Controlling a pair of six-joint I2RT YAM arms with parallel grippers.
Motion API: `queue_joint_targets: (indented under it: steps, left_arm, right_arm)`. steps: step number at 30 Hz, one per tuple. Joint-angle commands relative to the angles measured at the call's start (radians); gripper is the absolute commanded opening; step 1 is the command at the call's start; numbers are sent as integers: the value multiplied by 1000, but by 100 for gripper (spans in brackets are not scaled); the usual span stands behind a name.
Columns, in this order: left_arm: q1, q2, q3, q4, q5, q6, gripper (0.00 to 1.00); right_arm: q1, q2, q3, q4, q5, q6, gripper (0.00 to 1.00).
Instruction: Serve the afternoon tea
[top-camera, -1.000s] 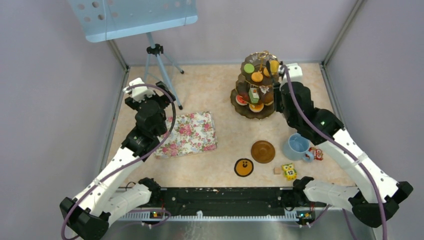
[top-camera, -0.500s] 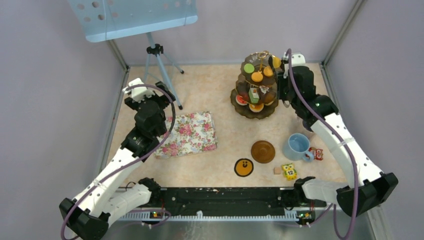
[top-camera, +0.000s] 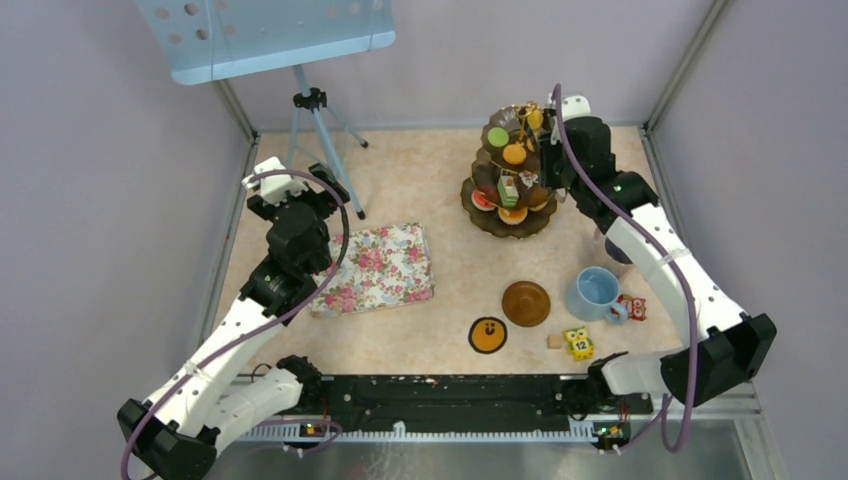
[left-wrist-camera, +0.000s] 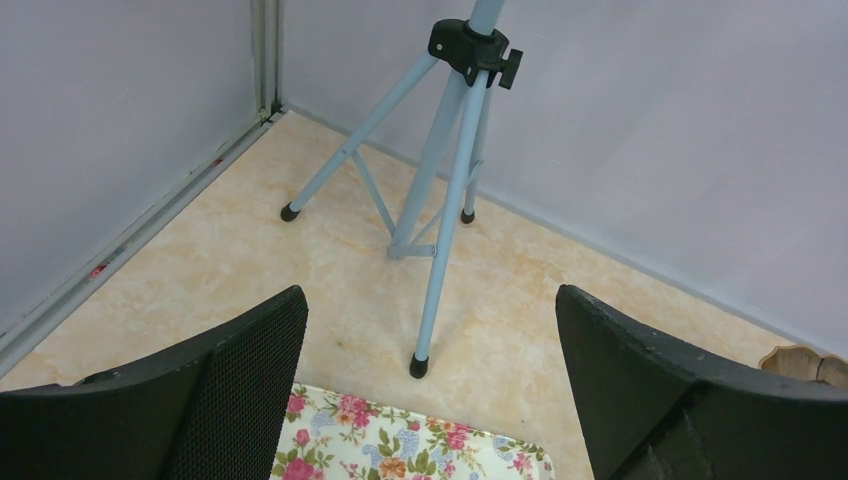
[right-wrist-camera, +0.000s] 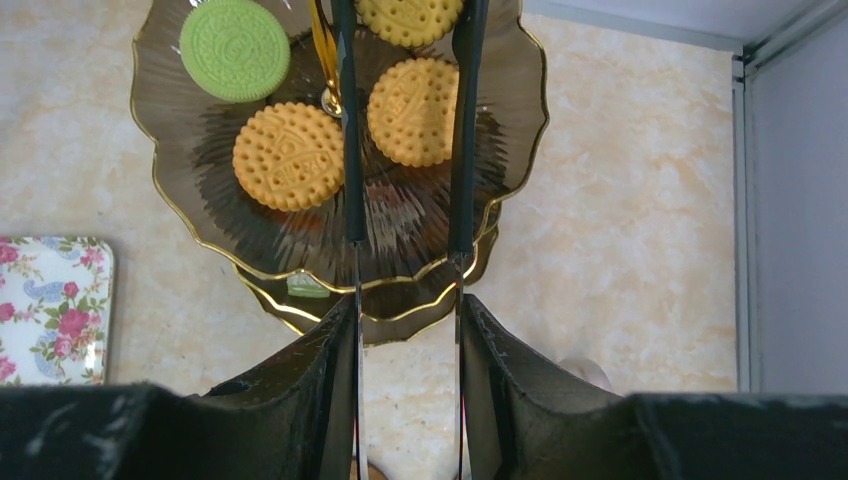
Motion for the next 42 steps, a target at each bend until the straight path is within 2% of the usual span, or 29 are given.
queue_joint_targets:
  steps: [1, 7, 16, 19, 25, 32, 35, 39, 42]
  left_arm:
    - [-2, -12, 23, 16, 6, -7, 99]
    - [-1, -12, 23, 19, 4, -3, 99]
    - [-1, -6, 23, 19, 7, -3, 99]
    - [-2, -2, 23, 19, 9, -4, 99]
    - [-2, 5, 22, 19, 13, -4, 99]
    - [-2, 10, 22, 17, 19, -6, 99]
    - [-1, 11, 22, 17, 17, -6, 99]
    - [-1, 18, 24, 17, 9, -3, 99]
    - [-1, 25, 24, 18, 6, 0, 99]
  right_arm:
    - [-11, 25, 86, 72, -12, -27, 18]
    - [-11, 64, 134, 35, 9, -24, 40]
    - [-10, 10, 131, -2, 69, -17, 44]
    - [-10, -30, 111, 13, 70, -21, 48]
    - [-9, -69, 143, -87, 168, 26, 43]
    - [-10, -195, 105, -184, 294, 49, 37]
    - [-10, -298, 47, -141, 125, 9, 36]
    - [-7, -418, -54, -12, -348, -12, 37]
    - [24, -426, -146, 119, -578, 78, 36]
